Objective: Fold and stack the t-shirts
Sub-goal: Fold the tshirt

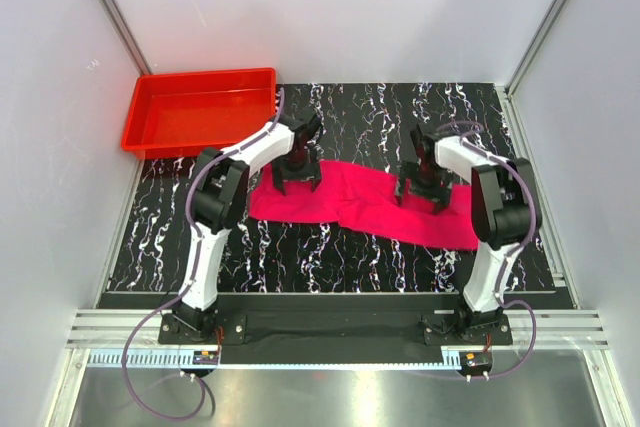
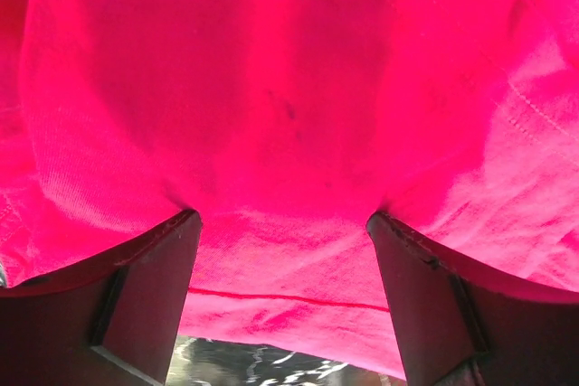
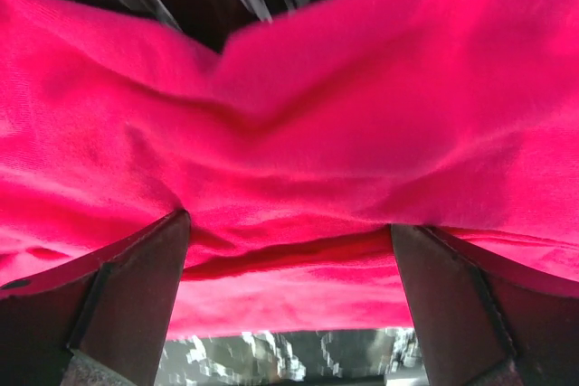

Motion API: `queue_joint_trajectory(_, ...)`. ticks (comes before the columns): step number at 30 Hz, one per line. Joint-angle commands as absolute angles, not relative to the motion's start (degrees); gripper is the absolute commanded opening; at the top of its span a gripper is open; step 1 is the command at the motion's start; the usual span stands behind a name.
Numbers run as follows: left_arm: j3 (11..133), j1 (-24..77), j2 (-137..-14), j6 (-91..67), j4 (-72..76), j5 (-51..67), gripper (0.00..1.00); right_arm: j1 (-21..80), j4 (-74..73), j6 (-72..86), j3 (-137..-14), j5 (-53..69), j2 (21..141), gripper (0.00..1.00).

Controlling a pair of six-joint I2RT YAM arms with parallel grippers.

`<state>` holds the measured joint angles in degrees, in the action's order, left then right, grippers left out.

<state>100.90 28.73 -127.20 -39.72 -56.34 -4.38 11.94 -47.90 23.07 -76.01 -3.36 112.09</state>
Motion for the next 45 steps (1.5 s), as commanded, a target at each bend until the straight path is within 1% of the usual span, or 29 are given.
queue_joint_trajectory(1,104.1,29.6,-134.5,-28.3,-51.9,1.7,0.81,12.0,-53.2,28.8,-66.2,-0.5,108.1,1.0)
queue_joint_trajectory(3,106.3,30.2,-136.4,-23.7,-50.5,5.0,0.81,12.0,-51.7,30.7,-61.5,5.6,104.6,1.0)
queue_joint_trajectory(4,108.5,30.4,-137.9,-22.9,-52.3,9.6,0.81,12.1,-50.3,30.9,-60.1,7.3,101.8,1.0)
queue_joint_trajectory(5,114.4,30.4,-139.9,-22.1,-53.3,12.2,0.79,12.3,-49.8,31.4,-58.0,8.7,100.6,1.0)
queue_joint_trajectory(6,116.9,30.6,-143.1,-21.6,-54.1,14.1,0.79,12.6,-49.1,31.3,-57.1,11.7,99.7,1.0)
queue_joint_trajectory(9,124.6,30.5,-147.3,-22.4,-54.6,26.1,0.79,13.8,-46.9,31.3,-54.9,14.9,97.3,1.0)
queue_joint_trajectory(12,128.0,29.7,-151.2,-26.0,-52.6,30.0,0.79,16.5,-45.5,32.3,-54.7,16.4,97.1,1.0)
queue_joint_trajectory(14,127.0,28.8,-151.8,-31.3,-45.6,34.6,0.8,19.4,-44.1,34.4,-55.2,17.4,97.9,1.0)
queue_joint_trajectory(15,127.3,27.6,-152.4,-33.5,-43.4,39.8,0.79,20.3,-42.5,35.5,-55.3,19.6,99.0,1.0)
queue_joint_trajectory(17,128.8,26.5,-156.7,-37.9,-37.5,45.3,0.79,22.9,-40.4,39.3,-55.9,22.0,100.1,1.0)
queue_joint_trajectory(19,133.6,25.8,-160.2,-42.5,-34.8,53.8,0.8,24.3,-37.2,41.9,-56.5,26.4,101.4,1.0)
queue_joint_trajectory(21,135.2,25.9,-161.7,-43.1,-34.7,55.3,0.8,26.1,-36.3,44.8,-58.5,30.2,102.0,1.0)
queue_joint_trajectory(23,132.8,26.0,-161.0,-42.9,-32.6,55.6,0.81,26.9,-35.7,46.7,-60.5,32.6,101.7,1.0)
queue_joint_trajectory(26,128.1,23.0,-155.1,-41.8,-31.3,52.6,0.84,27.2,-35.5,47.2,-62.7,37.7,100.6,1.0)
queue_joint_trajectory(28,124.9,20.8,-147.2,-43.3,-27.3,50.3,0.86,27.1,-38.7,45.7,-66.2,38.0,100.4,1.0)
queue_joint_trajectory(30,126.0,18.2,-141.9,-43.9,-28.3,50.0,0.88,27.1,-44.1,41.1,-69.4,36.3,100.3,1.0)
queue_joint_trajectory(32,131.1,17.1,-139.4,-41.9,-32.2,49.7,0.92,27.1,-48.1,35.7,-74.9,34.1,100.1,1.0)
queue_joint_trajectory(33,132.1,16.5,-137.8,-41.3,-35.1,50.2,0.93,27.1,-52.3,33.9,-76.6,31.3,100.0,1.0)
queue_joint_trajectory(35,132.3,16.4,-132.7,-40.5,-36.6,50.9,0.93,27.1,-56.0,29.5,-81.1,26.4,99.8,1.0)
queue_joint_trajectory(36,131.1,16.4,-131.0,-40.3,-37.2,51.8,0.93,27.1,-59.6,28.0,-82.7,24.3,100.1,1.0)
queue_joint_trajectory(37,129.5,16.4,-126.7,-40.1,-38.4,51.8,0.93,27.1,-61.0,26.5,-85.8,22.1,100.2,1.0)
queue_joint_trajectory(38,127.6,16.6,-124.4,-38.9,-38.9,51.5,0.93,27.1,-62.0,23.8,-87.3,17.8,100.4,1.0)
queue_joint_trajectory(40,121.4,16.6,-119.3,-36.9,-42.4,48.1,0.93,27.1,-63.6,20.8,-91.9,13.9,102.0,1.0)
queue_joint_trajectory(41,119.3,16.6,-114.7,-34.0,-44.1,46.1,0.93,27.1,-63.8,17.8,-93.8,10.8,103.0,1.0)
queue_joint_trajectory(42,115.1,16.7,-112.2,-32.5,-47.9,41.6,0.92,27.1,-64.8,16.3,-96.0,9.2,106.3,1.0)
queue_joint_trajectory(43,112.9,16.6,-109.9,-31.3,-49.3,39.6,0.92,27.1,-65.6,15.1,-101.2,7.7,108.4,1.0)
queue_joint_trajectory(44,109.8,16.6,-104.8,-29.4,-49.9,38.2,0.92,27.0,-66.4,12.9,-104.2,5.3,110.8,1.0)
queue_joint_trajectory(45,107.3,16.6,-102.4,-28.6,-50.9,35.7,0.92,27.0,-68.6,12.2,-107.4,4.1,116.0,1.0)
